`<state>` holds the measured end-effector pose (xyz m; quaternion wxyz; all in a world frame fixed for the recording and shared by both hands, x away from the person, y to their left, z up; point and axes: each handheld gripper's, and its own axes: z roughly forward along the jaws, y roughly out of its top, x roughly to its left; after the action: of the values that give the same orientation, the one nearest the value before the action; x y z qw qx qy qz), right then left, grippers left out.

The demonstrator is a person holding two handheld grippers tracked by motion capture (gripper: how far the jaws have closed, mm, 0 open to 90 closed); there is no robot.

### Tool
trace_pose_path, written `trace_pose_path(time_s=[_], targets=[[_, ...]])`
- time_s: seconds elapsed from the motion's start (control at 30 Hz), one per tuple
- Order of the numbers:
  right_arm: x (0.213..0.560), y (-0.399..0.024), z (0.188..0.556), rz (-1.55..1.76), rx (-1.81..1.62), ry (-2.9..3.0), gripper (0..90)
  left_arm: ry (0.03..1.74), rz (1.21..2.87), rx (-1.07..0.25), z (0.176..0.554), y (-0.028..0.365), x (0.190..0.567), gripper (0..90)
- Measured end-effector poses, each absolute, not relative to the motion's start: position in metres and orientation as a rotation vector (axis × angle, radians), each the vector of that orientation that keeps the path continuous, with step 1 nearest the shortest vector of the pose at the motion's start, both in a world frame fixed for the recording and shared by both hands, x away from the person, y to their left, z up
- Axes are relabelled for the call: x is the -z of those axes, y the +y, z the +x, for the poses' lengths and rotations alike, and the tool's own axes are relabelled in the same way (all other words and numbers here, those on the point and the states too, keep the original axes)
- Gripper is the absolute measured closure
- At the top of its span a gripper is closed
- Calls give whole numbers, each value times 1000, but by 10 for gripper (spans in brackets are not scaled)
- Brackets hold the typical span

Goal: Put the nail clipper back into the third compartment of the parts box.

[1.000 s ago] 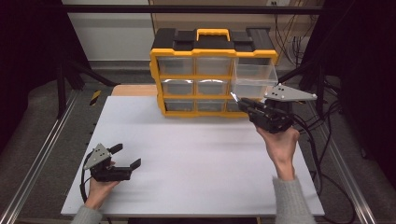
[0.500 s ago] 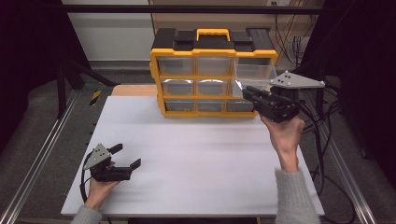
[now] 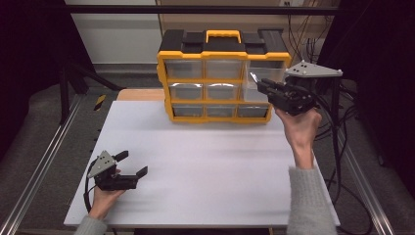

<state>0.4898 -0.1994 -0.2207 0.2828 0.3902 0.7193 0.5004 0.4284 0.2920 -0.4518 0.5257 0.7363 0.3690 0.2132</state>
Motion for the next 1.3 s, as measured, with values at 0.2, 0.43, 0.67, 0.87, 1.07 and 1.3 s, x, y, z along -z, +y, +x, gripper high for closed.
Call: trace_pose_path(time_s=[0.2,0.43,0.67,0.87,1.07,1.3], targets=[[218,-202,500,1071,-1328,1917,796,881,1761,-510,428,292,452,21],[218,-206,516,1112,-1280,1914,796,882,1761,-511,428,292,452,21],[218,-209,526,1135,-1270,1906,796,882,1759,-511,428,292,452,22],[219,-210,534,1149,-1250,1911,796,881,1759,-512,428,292,451,21],[221,-211,540,1166,-1236,1910,796,880,1759,-511,428,292,451,22],[224,-214,549,1195,-1204,1915,795,880,1758,-512,428,293,451,22]])
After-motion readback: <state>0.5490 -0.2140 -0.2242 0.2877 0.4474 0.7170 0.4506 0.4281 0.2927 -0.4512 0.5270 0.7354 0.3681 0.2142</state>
